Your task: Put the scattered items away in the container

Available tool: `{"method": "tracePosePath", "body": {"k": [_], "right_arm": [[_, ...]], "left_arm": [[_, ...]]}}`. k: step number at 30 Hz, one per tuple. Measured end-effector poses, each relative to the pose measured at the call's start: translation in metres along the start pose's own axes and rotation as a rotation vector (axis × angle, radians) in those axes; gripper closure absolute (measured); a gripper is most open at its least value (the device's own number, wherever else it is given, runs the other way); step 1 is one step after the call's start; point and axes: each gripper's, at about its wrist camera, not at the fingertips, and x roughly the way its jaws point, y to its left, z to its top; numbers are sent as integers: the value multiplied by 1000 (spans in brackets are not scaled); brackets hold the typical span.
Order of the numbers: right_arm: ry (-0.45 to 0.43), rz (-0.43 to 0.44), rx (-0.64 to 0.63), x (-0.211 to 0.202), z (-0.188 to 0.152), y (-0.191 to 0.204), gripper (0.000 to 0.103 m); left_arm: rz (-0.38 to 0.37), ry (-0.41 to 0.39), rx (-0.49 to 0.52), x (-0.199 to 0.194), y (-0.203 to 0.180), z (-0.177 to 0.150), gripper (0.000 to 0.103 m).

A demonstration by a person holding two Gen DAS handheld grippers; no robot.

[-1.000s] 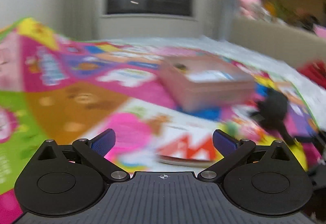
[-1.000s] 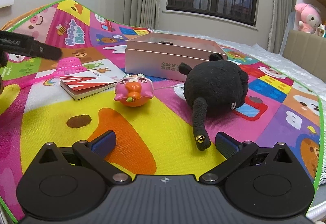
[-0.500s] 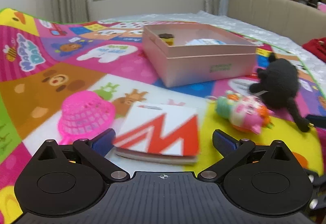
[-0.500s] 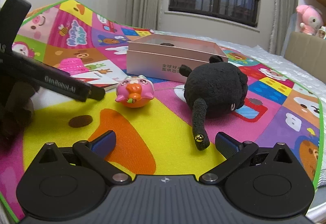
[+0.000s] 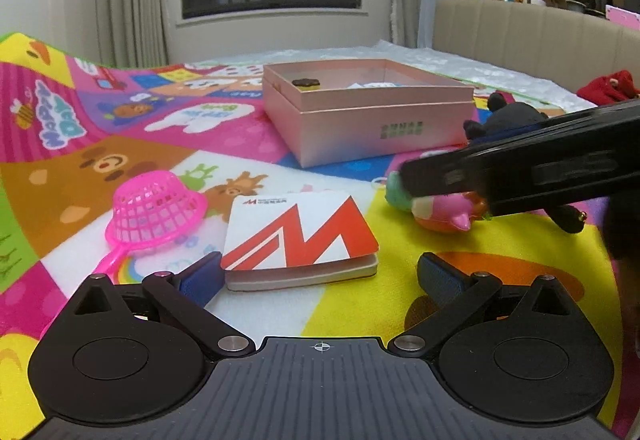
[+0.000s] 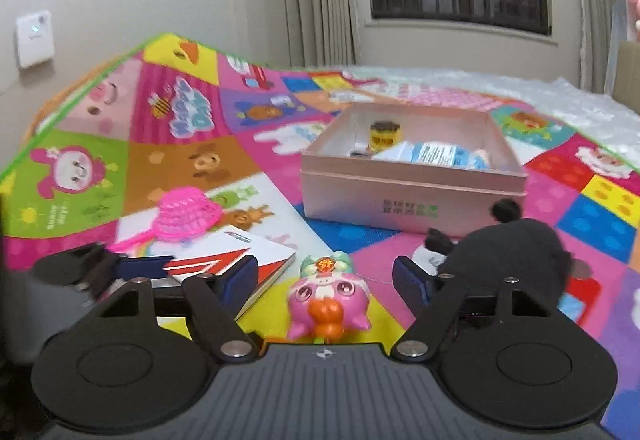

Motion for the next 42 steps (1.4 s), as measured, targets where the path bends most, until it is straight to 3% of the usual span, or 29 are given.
{"method": "tracePosePath", "body": {"k": [2, 4, 12, 18, 23, 26, 27, 29, 30, 40, 42], "right_arm": [[45, -14, 16, 15, -2, -2, 30], [75, -17, 16, 22, -6, -3, 53], [36, -55, 37, -24, -23, -16, 54], [2, -116, -25, -60, -54, -15, 54], [-11, -130, -58, -63, -69, -11, 54], [-26, -132, -69, -65, -69, -10, 53], [-29, -129, -70, -66, -70, -10, 52], [-33, -129, -71, -68, -72, -11, 44], [-38, -132, -73, -68, -72, -11, 41], [-34, -160, -131, -66, -68, -5, 41], [-24, -165, -143, -65, -67, -3, 46]], "left_arm": [[-6, -4, -7, 0, 2, -1, 0], [-8, -6, -10, -1, 2, -1, 0], [-12, 2, -17, -1, 4, 1, 0], [11, -5, -40, -2, 9, 20, 0], [27, 76, 55, 25, 1, 34, 0], [26, 113, 32, 34, 3, 36, 0], [26, 114, 24, 34, 4, 36, 0], [31, 107, 26, 31, 4, 34, 14], [32, 102, 30, 29, 3, 34, 16], [16, 47, 34, -7, -8, 21, 18], [10, 36, 43, -16, -12, 17, 18]]}}
